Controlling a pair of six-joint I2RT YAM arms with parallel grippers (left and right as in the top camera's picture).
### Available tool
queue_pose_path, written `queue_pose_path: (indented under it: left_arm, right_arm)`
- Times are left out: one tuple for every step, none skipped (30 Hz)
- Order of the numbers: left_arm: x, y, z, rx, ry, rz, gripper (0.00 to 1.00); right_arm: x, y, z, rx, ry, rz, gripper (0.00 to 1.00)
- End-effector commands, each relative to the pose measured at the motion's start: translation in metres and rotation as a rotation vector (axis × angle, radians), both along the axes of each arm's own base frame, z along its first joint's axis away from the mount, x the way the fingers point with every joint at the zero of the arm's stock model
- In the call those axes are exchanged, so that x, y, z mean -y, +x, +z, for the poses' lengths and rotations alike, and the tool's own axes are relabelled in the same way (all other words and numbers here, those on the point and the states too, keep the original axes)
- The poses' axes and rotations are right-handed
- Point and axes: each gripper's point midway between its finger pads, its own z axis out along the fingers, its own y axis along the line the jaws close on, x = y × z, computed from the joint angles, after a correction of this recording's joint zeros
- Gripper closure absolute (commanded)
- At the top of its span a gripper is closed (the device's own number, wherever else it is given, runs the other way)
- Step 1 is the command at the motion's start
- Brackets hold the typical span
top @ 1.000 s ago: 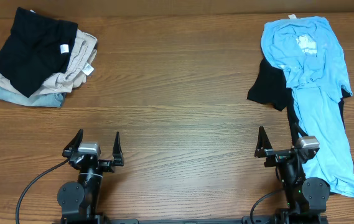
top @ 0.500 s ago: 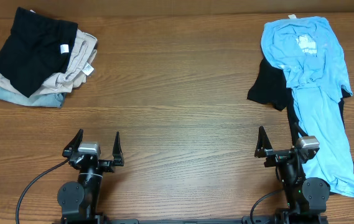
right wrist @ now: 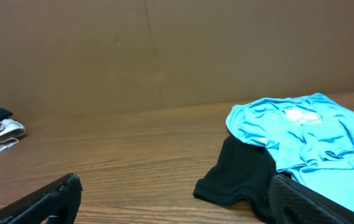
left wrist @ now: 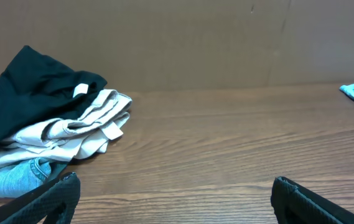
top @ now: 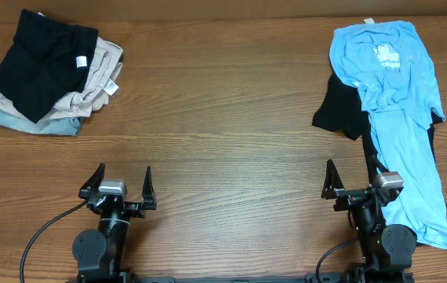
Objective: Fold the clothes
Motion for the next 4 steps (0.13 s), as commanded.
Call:
queue_pose_path:
  left_arm:
    - [-0.0009, -0.0001, -0.0002, 0.007, -0.004, 0.008, 0.0]
    - [-0.0009, -0.0001, -0.0002, 0.007, -0.004, 0.008, 0.0]
    - [-0.0009, -0.0001, -0.0002, 0.007, -0.004, 0.008, 0.0]
    - [-0.0009, -0.0001, -0.0002, 0.007, -0.004, 0.008, 0.0]
  right_arm:
    - [-0.002, -0.0002, -0.0022, 0.002, 0.003, 0.009, 0.0]
    - [-0.002, -0.0002, -0.0022, 0.002, 0.003, 0.009, 0.0]
    - [-0.002, -0.0002, -0.0022, 0.002, 0.003, 0.009, 0.0]
    - [-0.002, -0.0002, -0.0022, 0.002, 0.003, 0.009, 0.0]
